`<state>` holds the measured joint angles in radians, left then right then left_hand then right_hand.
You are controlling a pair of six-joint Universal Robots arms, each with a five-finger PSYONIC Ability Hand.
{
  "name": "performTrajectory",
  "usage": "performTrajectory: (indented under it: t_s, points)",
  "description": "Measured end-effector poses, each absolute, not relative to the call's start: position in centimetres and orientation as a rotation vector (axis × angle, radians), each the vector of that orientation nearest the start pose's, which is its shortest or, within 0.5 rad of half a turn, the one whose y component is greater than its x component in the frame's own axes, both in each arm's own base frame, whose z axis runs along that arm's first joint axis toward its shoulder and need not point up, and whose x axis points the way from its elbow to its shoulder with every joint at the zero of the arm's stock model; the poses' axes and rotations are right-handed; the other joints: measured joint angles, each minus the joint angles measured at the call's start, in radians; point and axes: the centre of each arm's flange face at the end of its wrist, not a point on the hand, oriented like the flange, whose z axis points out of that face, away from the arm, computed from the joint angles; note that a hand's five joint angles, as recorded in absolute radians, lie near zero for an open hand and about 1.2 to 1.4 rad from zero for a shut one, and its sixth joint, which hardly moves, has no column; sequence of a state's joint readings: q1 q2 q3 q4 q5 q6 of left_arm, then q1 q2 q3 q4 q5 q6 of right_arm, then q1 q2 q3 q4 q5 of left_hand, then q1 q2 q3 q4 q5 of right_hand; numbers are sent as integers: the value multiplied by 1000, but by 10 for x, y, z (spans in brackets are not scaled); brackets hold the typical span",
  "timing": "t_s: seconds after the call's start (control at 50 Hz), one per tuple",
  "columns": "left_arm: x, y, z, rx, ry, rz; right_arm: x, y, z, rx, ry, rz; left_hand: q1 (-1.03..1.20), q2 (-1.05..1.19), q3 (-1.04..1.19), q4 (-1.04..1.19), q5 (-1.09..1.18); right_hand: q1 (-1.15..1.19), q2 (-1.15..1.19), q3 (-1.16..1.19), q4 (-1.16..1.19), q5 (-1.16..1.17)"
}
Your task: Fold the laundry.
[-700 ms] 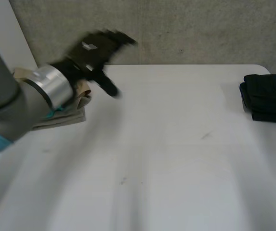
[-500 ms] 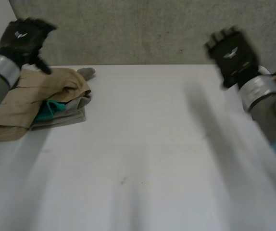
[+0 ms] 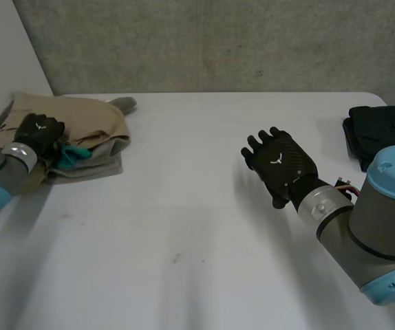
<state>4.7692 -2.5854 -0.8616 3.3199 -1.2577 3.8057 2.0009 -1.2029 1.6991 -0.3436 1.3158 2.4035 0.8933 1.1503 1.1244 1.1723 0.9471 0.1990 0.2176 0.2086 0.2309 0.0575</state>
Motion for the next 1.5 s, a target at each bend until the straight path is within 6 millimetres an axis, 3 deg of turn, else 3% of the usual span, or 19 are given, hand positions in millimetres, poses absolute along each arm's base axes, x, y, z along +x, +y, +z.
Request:
performTrajectory:
  t_s: [0.1,0.22,0.24,0.26,0.34,0.4,0.48,0.58,0.62,0.64,0.66,0.68,0.84,1.02,1.16,1.28,1.36,1.44,1.5]
  points:
    - [-142,-494,156,850,1840,-1972,281,-257,179,-1514,1856,-2060,0,19,11,3,1,0,0,0,0,0]
    - [-179,-460,247,768,1609,-2186,276,-262,185,-1490,1866,-2090,0,31,25,5,17,0,0,0,0,0]
    - [-179,-460,247,768,1609,-2186,276,-262,185,-1490,1866,-2090,0,31,25,5,17,0,0,0,0,0]
    - [-193,-443,270,763,1566,-2262,275,-263,188,-1485,1864,-2100,0,43,53,20,44,0,0,0,0,0]
    - [-220,-408,302,776,1540,-2401,273,-265,191,-1471,1870,-2120,0,44,62,25,65,0,0,0,0,0]
    - [-262,-343,329,868,1583,-2623,269,-269,196,-1444,1895,-2153,0,44,63,28,68,0,0,0,0,0]
    - [-295,-295,325,1013,1708,-2756,265,-273,200,-1420,1922,-2180,0,44,63,28,68,0,0,0,0,0]
    - [-342,-234,291,1293,2044,-2823,260,-279,203,-1393,1953,-2208,-1,13,36,-7,41,0,0,0,0,0]
    - [-350,-224,281,1349,2128,-2808,259,-280,204,-1388,1959,-2214,-188,-206,-180,-228,-175,0,0,0,0,0]
    - [-359,-214,270,1403,2217,-2782,257,-281,204,-1384,1964,-2217,-497,-500,-469,-523,-469,0,0,0,0,0]
    - [-359,-214,270,1403,2217,-2782,257,-281,204,-1384,1964,-2217,-497,-500,-469,-523,-469,0,0,0,0,0]
    - [-365,-209,260,1434,2295,-2749,256,-282,204,-1381,1969,-2218,-665,-841,-807,-860,-810,0,0,0,0,0]
    - [-335,-256,263,1168,2226,-2702,255,-284,204,-1380,1973,-2216,-665,-912,-872,-934,-885,0,0,0,0,0]
    - [-254,-342,264,862,1950,-2456,256,-283,204,-1384,1969,-2215,-665,-921,-886,-944,-896,0,0,0,0,0]
    - [-195,-409,223,799,1900,-2151,256,-282,203,-1385,1971,-2209,-665,-922,-886,-944,-896,0,0,0,0,0]
    - [-173,-441,184,791,1952,-1993,256,-281,201,-1387,1977,-2200,-655,-911,-882,-936,-883,0,0,0,0,0]
    - [-170,-455,162,792,1991,-1941,255,-281,200,-1388,1981,-2197,-356,-620,-605,-650,-599,0,0,0,0,0]
    - [-173,-461,157,790,1990,-1944,255,-282,200,-1388,1983,-2196,57,-133,-129,-171,-147,0,0,0,0,0]
    - [-180,-462,163,795,1971,-1970,254,-282,200,-1388,1985,-2196,150,28,33,14,-3,0,0,0,0,0]
